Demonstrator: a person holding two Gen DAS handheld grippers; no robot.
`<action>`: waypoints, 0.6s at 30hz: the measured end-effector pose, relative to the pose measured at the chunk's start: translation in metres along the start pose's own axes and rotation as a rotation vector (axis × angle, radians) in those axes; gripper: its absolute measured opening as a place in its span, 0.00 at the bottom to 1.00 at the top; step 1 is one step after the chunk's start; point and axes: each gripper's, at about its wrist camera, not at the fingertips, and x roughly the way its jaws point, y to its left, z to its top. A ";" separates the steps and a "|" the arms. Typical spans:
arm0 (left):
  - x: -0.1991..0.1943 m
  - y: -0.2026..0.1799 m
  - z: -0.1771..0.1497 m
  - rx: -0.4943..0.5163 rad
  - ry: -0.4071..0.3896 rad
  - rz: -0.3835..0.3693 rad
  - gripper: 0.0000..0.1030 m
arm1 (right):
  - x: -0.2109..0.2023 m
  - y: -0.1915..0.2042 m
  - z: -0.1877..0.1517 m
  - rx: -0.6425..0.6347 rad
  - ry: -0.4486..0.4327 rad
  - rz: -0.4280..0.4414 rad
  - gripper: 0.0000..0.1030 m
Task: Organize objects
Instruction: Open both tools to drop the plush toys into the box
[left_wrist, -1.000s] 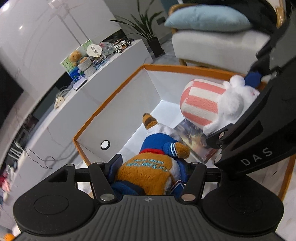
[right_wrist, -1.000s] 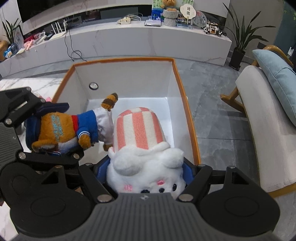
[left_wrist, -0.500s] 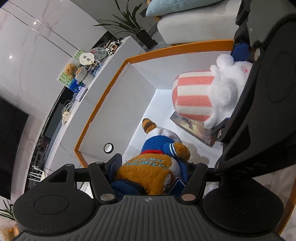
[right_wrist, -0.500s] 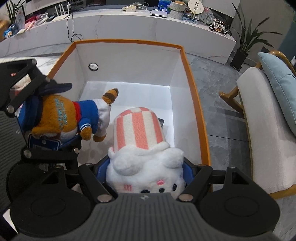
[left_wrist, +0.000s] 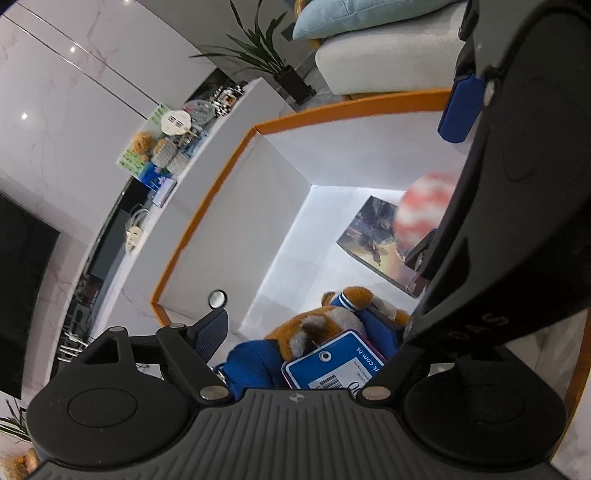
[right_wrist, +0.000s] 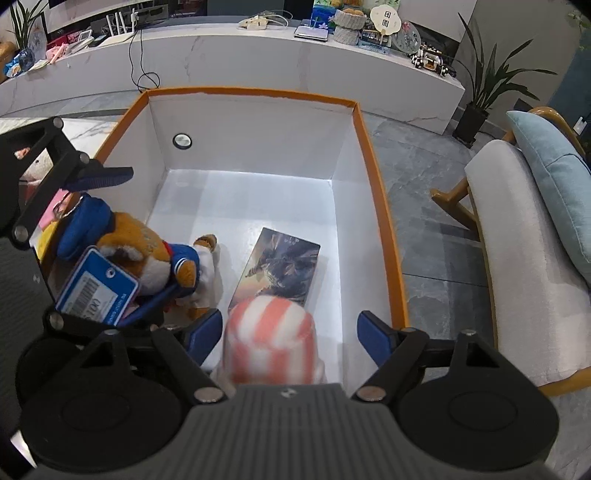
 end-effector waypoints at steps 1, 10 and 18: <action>-0.001 0.001 0.001 -0.001 -0.004 0.002 0.91 | -0.001 0.000 0.000 0.003 -0.004 0.003 0.79; -0.016 0.019 0.005 -0.092 -0.056 0.006 0.92 | -0.027 -0.007 0.006 0.063 -0.097 0.026 0.79; -0.033 0.058 -0.005 -0.262 -0.125 0.052 0.91 | -0.047 -0.019 0.011 0.154 -0.184 0.045 0.79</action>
